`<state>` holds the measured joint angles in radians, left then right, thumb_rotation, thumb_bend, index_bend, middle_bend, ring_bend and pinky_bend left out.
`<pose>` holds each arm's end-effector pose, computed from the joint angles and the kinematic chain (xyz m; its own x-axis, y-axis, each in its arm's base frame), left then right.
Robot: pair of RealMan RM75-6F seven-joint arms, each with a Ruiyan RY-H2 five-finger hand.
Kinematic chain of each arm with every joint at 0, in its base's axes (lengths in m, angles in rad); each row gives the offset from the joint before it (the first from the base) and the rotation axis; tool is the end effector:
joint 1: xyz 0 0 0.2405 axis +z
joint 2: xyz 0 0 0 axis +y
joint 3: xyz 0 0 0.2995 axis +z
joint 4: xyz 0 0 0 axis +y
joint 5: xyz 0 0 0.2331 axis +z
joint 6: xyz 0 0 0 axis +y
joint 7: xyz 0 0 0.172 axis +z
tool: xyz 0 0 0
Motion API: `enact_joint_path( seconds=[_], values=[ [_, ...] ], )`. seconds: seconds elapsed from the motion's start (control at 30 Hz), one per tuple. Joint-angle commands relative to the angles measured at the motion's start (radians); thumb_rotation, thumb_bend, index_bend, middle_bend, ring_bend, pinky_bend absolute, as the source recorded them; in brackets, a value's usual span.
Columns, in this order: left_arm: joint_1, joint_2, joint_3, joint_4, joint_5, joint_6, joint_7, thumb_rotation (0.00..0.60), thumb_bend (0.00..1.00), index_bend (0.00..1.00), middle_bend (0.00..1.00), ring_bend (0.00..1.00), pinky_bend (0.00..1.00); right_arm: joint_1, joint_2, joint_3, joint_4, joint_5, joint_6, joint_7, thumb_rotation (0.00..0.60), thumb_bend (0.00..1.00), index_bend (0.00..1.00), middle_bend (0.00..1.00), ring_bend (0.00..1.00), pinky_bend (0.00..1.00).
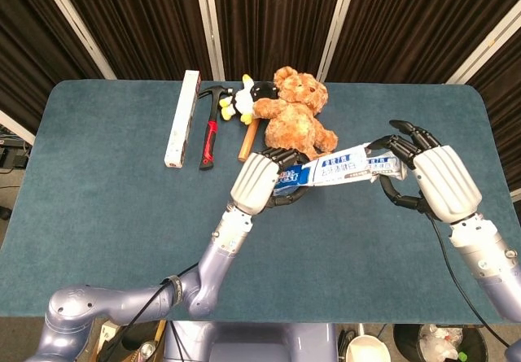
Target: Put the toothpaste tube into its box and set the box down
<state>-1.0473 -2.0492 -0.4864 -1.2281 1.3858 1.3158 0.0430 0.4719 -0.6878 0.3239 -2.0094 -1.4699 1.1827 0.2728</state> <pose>0.0729 0.3969 -0.0818 -0.2441 0.0221 0.9695 0.7440 -0.6370 0.2018 -0.1435 -0.3407 0.2507 0.1920 -0.0169 0.9813 -0.8733 -0.4590 0.1630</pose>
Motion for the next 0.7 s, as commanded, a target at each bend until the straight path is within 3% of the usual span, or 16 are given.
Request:
enact_joint_path(
  seconds=[0.03, 0.13, 0.43, 0.7],
  values=[
    [0.0, -0.005, -0.002, 0.009, 0.005, 0.013, -0.012, 0.6, 0.44, 0.46, 0.53, 0.48, 0.52, -0.001, 0.003, -0.004, 0.007, 0.007, -0.006, 0.009, 0.6, 0.51, 0.06, 0.26, 0.06, 0.14],
    [0.003, -0.009, -0.005, 0.012, 0.004, 0.024, -0.03, 0.6, 0.44, 0.46, 0.53, 0.48, 0.52, -0.003, -0.005, -0.002, 0.025, 0.017, 0.006, 0.015, 0.6, 0.51, 0.0, 0.24, 0.04, 0.14],
    [0.018, -0.016, 0.006, 0.019, 0.01, 0.051, -0.068, 0.6, 0.44, 0.46, 0.53, 0.48, 0.52, -0.012, -0.039, 0.01, 0.067, 0.051, 0.059, -0.012, 0.6, 0.51, 0.0, 0.24, 0.04, 0.14],
    [0.05, -0.02, -0.001, -0.009, 0.05, 0.146, -0.177, 0.6, 0.44, 0.45, 0.52, 0.47, 0.52, -0.02, -0.07, 0.032, 0.117, 0.142, 0.091, -0.027, 0.6, 0.51, 0.0, 0.24, 0.04, 0.14]
  ],
)
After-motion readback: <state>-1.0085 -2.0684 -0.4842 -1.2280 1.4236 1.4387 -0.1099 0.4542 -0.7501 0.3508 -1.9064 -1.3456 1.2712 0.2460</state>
